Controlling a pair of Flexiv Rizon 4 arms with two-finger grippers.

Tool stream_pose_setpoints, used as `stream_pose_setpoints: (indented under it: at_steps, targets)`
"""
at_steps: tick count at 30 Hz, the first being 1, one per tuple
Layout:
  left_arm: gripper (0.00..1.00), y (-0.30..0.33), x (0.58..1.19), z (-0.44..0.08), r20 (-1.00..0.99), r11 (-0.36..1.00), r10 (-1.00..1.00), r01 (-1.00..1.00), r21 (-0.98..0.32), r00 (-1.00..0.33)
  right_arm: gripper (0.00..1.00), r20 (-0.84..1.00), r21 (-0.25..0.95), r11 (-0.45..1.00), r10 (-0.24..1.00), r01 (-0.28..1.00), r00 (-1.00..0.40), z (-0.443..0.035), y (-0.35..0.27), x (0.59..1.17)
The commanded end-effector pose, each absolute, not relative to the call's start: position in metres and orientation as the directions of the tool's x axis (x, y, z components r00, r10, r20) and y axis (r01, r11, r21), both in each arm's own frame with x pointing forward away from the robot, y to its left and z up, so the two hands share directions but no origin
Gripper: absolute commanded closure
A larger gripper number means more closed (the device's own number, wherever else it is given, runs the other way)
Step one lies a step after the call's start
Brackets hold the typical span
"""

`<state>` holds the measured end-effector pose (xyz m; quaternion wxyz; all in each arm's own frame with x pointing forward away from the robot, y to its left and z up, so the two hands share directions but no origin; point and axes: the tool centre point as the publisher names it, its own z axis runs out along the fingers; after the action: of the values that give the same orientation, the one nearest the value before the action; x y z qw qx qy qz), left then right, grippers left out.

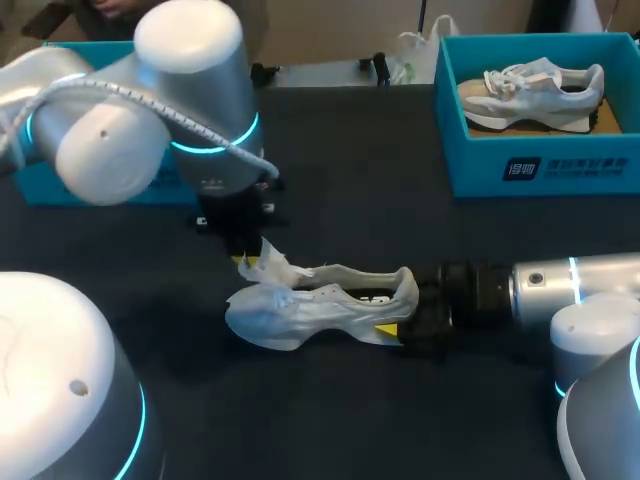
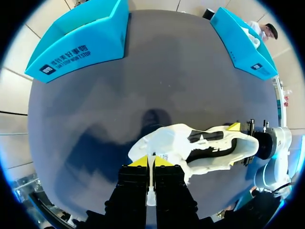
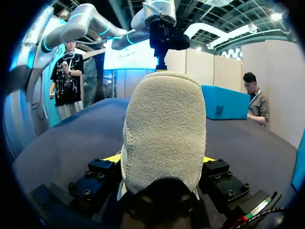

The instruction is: Take the shoe out of the shoebox, open the shoe tongue, remove and reinsert the insole, then place the shoe into the shoebox

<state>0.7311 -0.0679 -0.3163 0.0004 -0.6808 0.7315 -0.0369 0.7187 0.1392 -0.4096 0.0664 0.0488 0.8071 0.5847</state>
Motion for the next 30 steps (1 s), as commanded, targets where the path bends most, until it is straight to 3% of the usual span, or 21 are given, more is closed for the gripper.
stream_pose_setpoints:
  at_steps: [1,5,7,10,15,17,23,30]
  targets:
    - [1.0,-0.06,0.734,-0.33,0.144,0.08,-0.986,-0.995,-0.051,-0.087,1.0,-0.05,0.949,0.315,0.157,0.002,-0.986,-0.409,0.139,0.718]
    - [1.0,-0.054,0.738,-0.34,0.117,0.083,-0.989,-0.996,-0.04,-0.088,1.0,-0.05,0.949,0.315,0.157,0.002,-0.986,-0.409,0.139,0.718]
    - [0.91,-0.051,0.74,-0.345,0.099,0.081,-0.991,-0.996,-0.036,-0.085,1.0,-0.05,0.949,0.315,0.157,0.002,-0.986,-0.409,0.139,0.718]
    - [0.88,-0.046,0.74,-0.351,0.079,0.08,-0.994,-0.996,-0.027,-0.082,1.0,-0.05,0.949,0.315,0.157,0.002,-0.986,-0.409,0.139,0.718]
    - [0.62,-0.039,0.742,-0.356,0.046,0.075,-0.996,-0.997,-0.029,-0.076,1.0,-0.05,0.949,0.315,0.157,0.002,-0.986,-0.409,0.139,0.718]
    - [0.58,-0.035,0.744,-0.355,0.043,0.07,-0.997,-0.997,-0.025,-0.071,1.0,-0.05,0.949,0.315,0.157,0.002,-0.986,-0.409,0.139,0.718]
    - [0.44,-0.02,0.754,-0.33,0.06,0.058,-0.996,-0.998,-0.019,-0.059,1.0,-0.05,0.949,0.315,0.157,0.002,-0.986,-0.409,0.139,0.718]
    - [0.36,-0.02,0.775,-0.287,0.098,0.069,-0.993,-0.998,0.008,-0.068,1.0,-0.05,0.949,0.315,0.157,0.002,-0.986,-0.409,0.139,0.718]
